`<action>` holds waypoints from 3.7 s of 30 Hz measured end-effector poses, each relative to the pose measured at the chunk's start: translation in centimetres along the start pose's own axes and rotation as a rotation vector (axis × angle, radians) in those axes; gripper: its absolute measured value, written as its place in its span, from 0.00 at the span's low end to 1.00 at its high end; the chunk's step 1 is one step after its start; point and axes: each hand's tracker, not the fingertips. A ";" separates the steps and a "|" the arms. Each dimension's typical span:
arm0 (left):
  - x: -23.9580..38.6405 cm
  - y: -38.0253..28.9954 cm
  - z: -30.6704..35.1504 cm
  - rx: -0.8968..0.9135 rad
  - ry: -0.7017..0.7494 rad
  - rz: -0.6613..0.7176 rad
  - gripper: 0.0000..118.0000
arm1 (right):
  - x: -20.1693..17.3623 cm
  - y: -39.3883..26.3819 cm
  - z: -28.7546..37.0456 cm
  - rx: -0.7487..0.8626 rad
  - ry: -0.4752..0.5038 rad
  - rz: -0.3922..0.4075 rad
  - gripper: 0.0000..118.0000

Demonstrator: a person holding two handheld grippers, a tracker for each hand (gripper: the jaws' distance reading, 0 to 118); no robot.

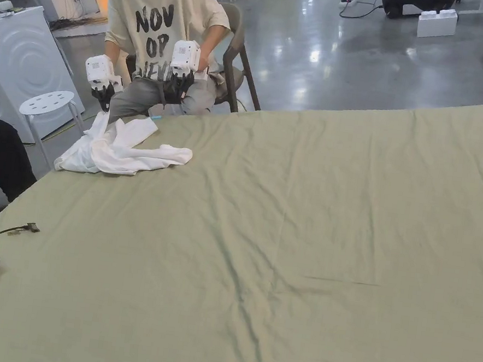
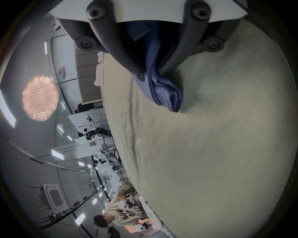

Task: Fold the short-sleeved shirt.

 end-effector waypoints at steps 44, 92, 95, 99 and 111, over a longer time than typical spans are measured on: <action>16.3 -11.8 -7.5 -0.207 -0.031 -0.416 0.27 | 3.3 -3.1 3.2 0.020 -0.058 -0.136 0.00; 6.3 -1.3 3.2 0.031 0.036 -0.169 0.06 | 1.2 -2.4 2.2 -0.035 -0.007 -0.088 0.00; 9.2 -0.6 5.7 0.051 0.149 -0.242 0.06 | 0.8 -2.1 1.7 -0.023 0.015 -0.093 0.00; 14.1 -5.3 4.9 0.078 0.050 -0.346 0.06 | 0.7 -2.0 1.4 -0.025 0.023 -0.092 0.00; 21.6 -19.8 -9.0 -0.300 -0.053 -0.565 0.06 | 3.0 -3.6 4.5 -0.025 -0.079 -0.093 0.00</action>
